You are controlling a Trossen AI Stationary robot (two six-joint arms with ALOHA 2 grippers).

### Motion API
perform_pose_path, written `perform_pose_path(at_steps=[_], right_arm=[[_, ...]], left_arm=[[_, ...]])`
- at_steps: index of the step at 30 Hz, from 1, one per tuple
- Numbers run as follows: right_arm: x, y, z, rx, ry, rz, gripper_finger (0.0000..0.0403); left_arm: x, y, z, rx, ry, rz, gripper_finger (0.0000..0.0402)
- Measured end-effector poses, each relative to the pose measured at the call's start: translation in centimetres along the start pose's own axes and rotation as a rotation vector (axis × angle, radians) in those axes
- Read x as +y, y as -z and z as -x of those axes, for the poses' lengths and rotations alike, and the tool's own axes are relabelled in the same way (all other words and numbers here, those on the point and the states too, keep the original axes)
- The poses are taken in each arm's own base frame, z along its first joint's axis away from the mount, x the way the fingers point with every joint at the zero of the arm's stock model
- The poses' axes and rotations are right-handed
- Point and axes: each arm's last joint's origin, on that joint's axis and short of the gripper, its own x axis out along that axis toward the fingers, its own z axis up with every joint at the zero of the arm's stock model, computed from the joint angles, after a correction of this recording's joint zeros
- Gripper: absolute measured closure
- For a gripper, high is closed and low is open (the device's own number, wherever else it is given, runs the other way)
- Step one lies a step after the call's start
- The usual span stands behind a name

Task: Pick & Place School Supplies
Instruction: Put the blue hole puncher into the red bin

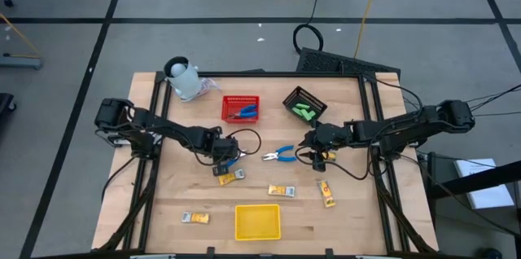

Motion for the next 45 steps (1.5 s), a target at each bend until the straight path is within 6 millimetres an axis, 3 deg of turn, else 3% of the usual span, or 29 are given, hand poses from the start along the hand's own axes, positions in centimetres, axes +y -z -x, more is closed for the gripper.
perform_pose_path(at_steps=[7,21,29,35,45], right_arm=[[0.0,0.0,0.0,0.0,0.0,0.0,0.0234],[0.0,0.0,0.0,0.0,0.0,0.0,0.0234],[0.0,0.0,0.0,0.0,0.0,-0.003,0.0234],[0.0,0.0,0.0,0.0,0.0,-0.003,0.0234],[0.0,0.0,0.0,0.0,0.001,-0.001,0.0234]], left_arm=[[0.0,0.1,0.7,-0.015,0.0,-0.019,0.0369],[1.2,0.4,4.7,-0.121,-0.061,-0.045,0.0369],[3.8,-2.0,7.3,-0.148,-0.171,-0.092,0.0369],[6.9,-4.0,9.2,-0.189,-0.234,-0.163,0.0369],[12.5,-5.0,7.3,-0.13,-0.316,-0.239,0.0369]])
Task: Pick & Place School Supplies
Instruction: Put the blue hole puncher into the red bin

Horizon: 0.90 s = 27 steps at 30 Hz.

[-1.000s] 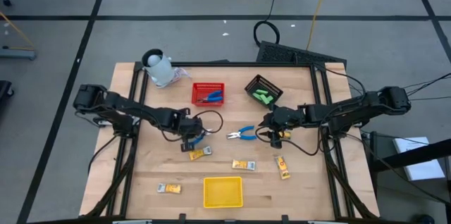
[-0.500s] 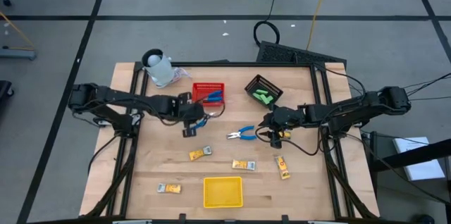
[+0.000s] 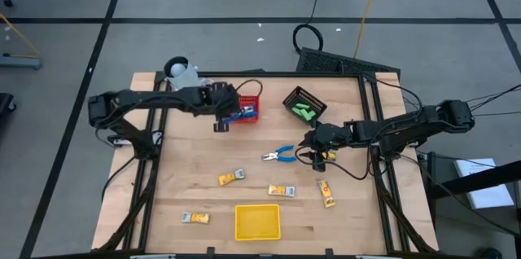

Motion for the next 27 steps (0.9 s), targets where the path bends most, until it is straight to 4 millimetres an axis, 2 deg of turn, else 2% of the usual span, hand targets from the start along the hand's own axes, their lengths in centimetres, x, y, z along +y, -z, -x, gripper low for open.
perform_pose_path(at_steps=[5,12,17,23,27], right_arm=[[0.0,0.0,0.0,0.0,0.0,0.0,0.0234],[0.0,0.0,0.0,0.0,0.0,0.0,0.0234],[0.0,0.0,0.0,0.0,0.0,0.0,0.0234],[0.0,0.0,0.0,0.0,0.0,0.0,0.0234],[0.0,0.0,0.0,0.0,0.0,0.0,0.0234]], left_arm=[[1.0,-0.1,-1.9,-0.008,-0.005,-0.038,0.0369],[1.8,0.4,-3.5,0.028,-0.008,-0.071,0.0369],[2.5,0.7,-4.4,0.011,0.015,-0.046,0.0369],[2.7,0.6,-4.5,0.009,-0.01,0.01,0.0367],[2.8,0.5,-4.5,0.01,-0.032,0.049,0.0309]])
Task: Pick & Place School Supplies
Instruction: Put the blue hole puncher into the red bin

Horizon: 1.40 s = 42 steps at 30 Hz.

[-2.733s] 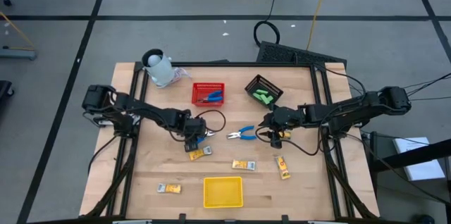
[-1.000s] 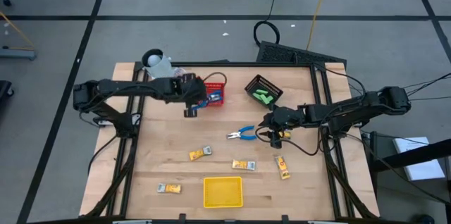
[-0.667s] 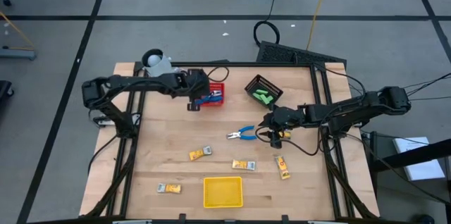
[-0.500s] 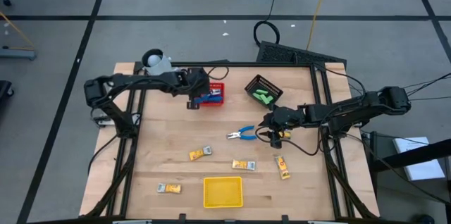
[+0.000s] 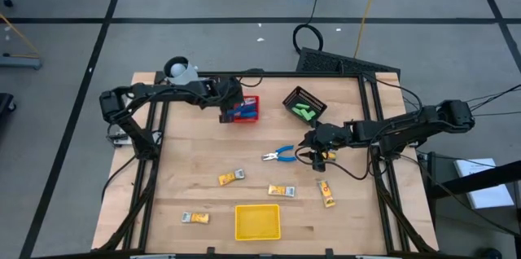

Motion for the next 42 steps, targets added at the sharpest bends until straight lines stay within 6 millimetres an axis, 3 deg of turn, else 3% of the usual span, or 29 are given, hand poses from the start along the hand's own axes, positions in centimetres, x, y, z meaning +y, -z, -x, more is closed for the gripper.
perform_pose_path(at_steps=[6,10,14,19,24,34,38,42], right_arm=[[0.0,0.0,0.0,0.0,0.0,0.0,0.0234],[0.0,0.0,0.0,0.0,0.0,0.0,0.0234],[0.0,-0.1,0.0,-0.012,-0.001,0.0,0.0234],[0.1,-0.6,-0.3,-0.062,-0.012,-0.005,0.0234],[0.1,-0.6,-1.6,-0.077,-0.04,0.007,0.0234],[-0.4,-1.3,-3.4,-0.175,-0.062,0.043,0.0234],[-0.8,-1.8,-3.5,-0.241,-0.056,0.048,0.0234],[-1.1,-2.1,-3.4,-0.26,-0.048,0.059,0.0234]], left_arm=[[-0.1,0.0,0.0,-0.004,0.017,0.007,0.0222],[0.0,0.0,0.2,-0.009,0.013,0.018,0.0193],[0.5,-0.4,1.6,-0.064,-0.04,0.048,0.018],[0.8,-1.4,5.6,-0.271,-0.024,0.104,0.0177],[0.3,-2.2,10.5,-0.579,0.167,0.127,0.0177],[-4.0,-2.7,17.5,-0.905,0.306,0.002,0.0176],[-5.7,-1.2,17.8,-1.053,0.272,0.002,0.0176],[-6.8,1.7,16.1,-1.056,0.237,0.104,0.0176]])
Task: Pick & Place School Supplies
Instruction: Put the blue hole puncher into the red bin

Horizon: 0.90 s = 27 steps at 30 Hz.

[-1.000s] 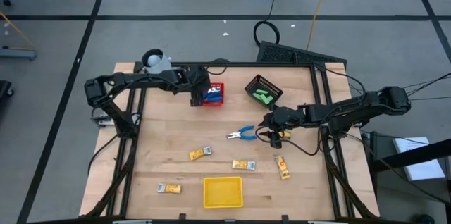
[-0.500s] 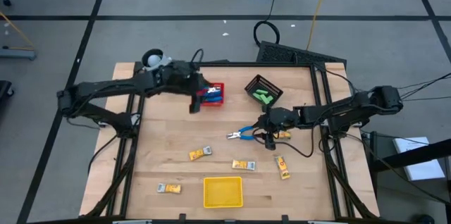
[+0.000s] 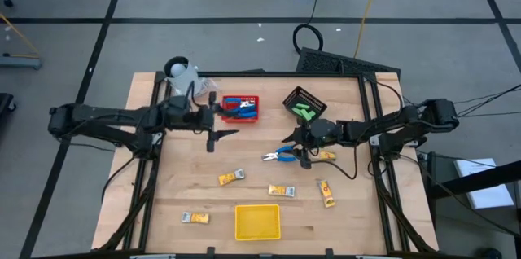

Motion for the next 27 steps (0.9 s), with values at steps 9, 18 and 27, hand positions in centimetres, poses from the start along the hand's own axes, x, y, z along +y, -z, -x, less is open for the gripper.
perform_pose_path(at_steps=[9,18,27], right_arm=[[-1.1,0.2,0.1,0.026,0.036,0.005,0.0234],[-2.1,-0.2,-2.2,0.178,0.015,0.011,0.0234],[-2.0,0.5,-4.9,0.368,-0.018,0.036,0.0234]], left_arm=[[-1.9,4.8,2.3,0.043,-0.029,0.13,0.0176],[-3.5,7.9,3.0,0.026,-0.062,0.158,0.0176],[-4.2,9.2,3.4,0.04,-0.075,0.185,0.0176]])
